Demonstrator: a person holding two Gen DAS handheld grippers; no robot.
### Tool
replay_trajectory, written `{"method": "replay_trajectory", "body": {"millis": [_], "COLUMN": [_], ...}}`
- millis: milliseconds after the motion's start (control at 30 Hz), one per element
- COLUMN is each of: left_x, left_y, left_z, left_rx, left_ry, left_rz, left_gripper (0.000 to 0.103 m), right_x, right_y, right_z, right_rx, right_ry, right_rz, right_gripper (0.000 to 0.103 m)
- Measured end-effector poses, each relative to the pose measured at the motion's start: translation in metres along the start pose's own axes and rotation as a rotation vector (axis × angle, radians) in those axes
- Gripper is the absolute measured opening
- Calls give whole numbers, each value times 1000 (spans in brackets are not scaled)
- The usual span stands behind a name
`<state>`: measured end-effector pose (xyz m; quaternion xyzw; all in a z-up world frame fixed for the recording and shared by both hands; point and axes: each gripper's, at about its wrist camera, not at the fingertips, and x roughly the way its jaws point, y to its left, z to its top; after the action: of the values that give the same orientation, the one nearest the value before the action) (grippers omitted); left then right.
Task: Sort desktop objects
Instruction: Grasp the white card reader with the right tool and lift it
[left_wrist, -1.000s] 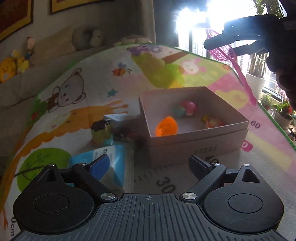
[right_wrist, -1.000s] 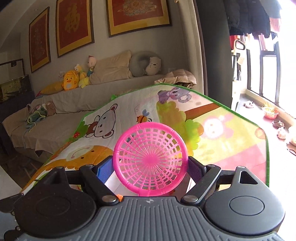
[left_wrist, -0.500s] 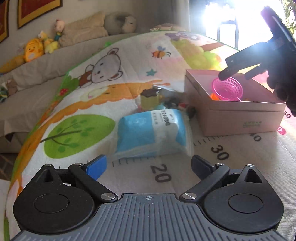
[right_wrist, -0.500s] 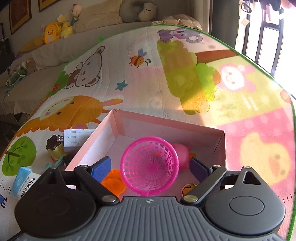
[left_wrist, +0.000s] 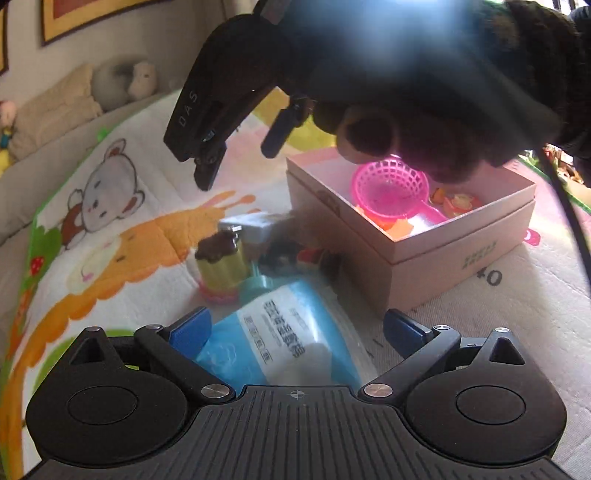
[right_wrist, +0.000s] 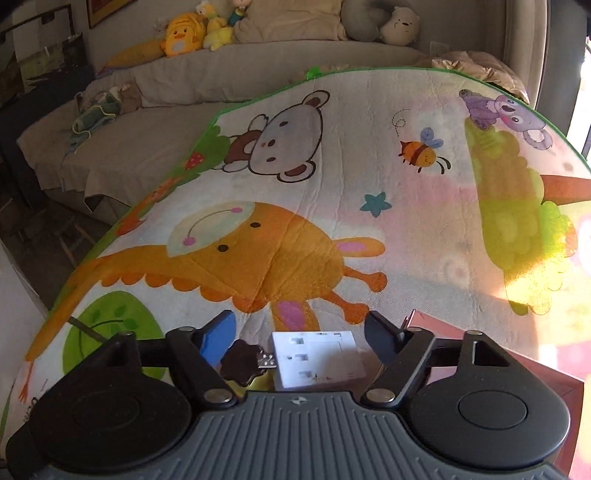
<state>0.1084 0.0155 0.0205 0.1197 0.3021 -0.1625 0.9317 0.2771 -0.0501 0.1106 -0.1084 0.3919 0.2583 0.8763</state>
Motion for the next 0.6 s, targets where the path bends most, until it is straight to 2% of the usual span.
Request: {"method": "replay_trajectory", "body": {"millis": [33, 67, 133, 200, 267, 367, 467, 567, 600], "left_x": [-6, -13, -31, -53, -68, -80, -78, -70, -66], "left_y": [-1, -3, -6, -7, -8, -2, 8, 17, 17], "left_z": [-6, -12, -22, -33, -40, -42, -33, -27, -24], "left_rx": [7, 15, 2, -30, -62, -135, -223, -274, -276], "left_ry": [-6, 1, 4, 1, -9, -30, -36, -18, -8], "left_rz": [7, 4, -13, -75, -84, -21, 54, 56, 52], "left_gripper": [102, 102, 102, 102, 102, 102, 102, 102, 102], "right_x": [14, 28, 51, 69, 83, 86, 71, 49, 42], "right_y": [0, 0, -2, -3, -4, 1, 8, 17, 19], "right_z": [5, 8, 11, 12, 9, 4, -4, -15, -19], "right_rx": [-3, -8, -19, -27, -26, -33, -41, -56, -48], "right_ry": [23, 45, 85, 116, 153, 184, 190, 193, 207], "right_rz": [-25, -45, -79, -119, -136, -111, -67, -9, 35], "right_gripper": [59, 56, 55, 55, 55, 55, 56, 56, 55]}}
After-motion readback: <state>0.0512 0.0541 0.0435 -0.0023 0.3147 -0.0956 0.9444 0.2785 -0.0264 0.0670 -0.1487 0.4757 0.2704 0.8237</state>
